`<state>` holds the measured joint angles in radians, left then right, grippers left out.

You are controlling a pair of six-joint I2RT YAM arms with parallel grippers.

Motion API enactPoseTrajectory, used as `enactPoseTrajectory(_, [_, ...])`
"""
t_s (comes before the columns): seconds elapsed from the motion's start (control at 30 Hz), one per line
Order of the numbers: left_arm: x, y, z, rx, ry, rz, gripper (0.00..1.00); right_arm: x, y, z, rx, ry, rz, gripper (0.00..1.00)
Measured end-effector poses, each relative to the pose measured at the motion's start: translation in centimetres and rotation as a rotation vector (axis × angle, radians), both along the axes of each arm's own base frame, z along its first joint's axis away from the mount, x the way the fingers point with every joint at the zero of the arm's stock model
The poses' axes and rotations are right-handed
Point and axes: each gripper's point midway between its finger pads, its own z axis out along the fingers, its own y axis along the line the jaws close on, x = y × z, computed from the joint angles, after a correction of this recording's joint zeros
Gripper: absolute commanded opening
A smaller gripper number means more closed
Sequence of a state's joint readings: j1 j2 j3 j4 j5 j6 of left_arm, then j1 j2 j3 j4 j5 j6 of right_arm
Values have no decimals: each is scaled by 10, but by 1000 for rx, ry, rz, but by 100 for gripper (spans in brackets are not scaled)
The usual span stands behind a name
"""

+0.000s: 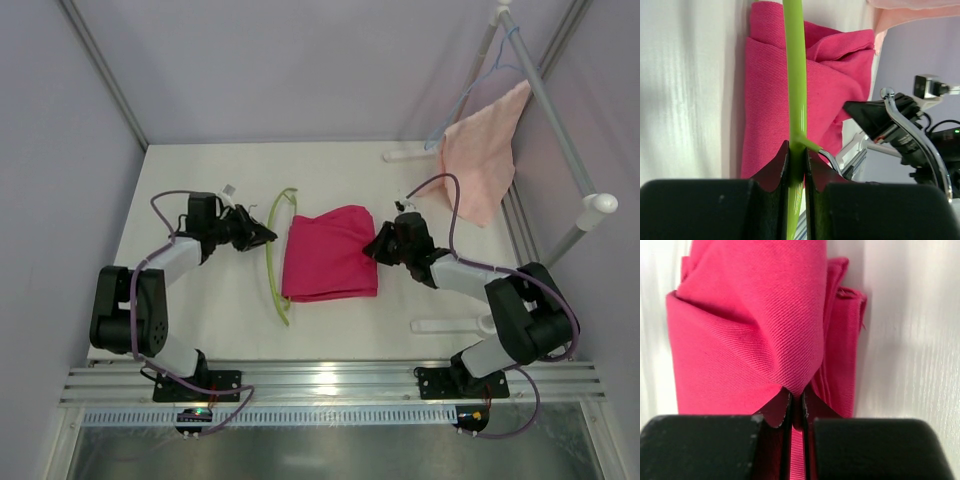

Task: Place the trousers on the hanger
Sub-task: Place trousers on hanger

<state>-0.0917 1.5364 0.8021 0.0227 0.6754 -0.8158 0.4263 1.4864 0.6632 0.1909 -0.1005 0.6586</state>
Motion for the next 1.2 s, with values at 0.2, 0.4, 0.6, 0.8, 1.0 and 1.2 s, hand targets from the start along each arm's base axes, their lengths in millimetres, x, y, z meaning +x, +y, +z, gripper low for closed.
enactPoseTrajectory(0.2, [-5,-31,10,-90,-18,-25,0,-6,2,-18,55,15,-18,4])
enactPoseTrajectory(0.4, [-15,-60,17,-167,-17,-53,0,-5,5,-18,79,16,-16,4])
enactPoseTrajectory(0.6, [-18,-59,13,-204,-9,-18,0,-6,4,-16,77,19,-15,7])
enactPoseTrajectory(0.8, [-18,-58,9,-186,-12,-13,0,-13,4,-15,38,49,32,59])
enactPoseTrajectory(1.0, [-17,-57,8,-169,-18,-23,0,-41,0,-18,-26,125,141,54])
enactPoseTrajectory(1.2, [-18,-57,8,-158,-20,-30,0,-59,-4,-12,-42,154,188,4])
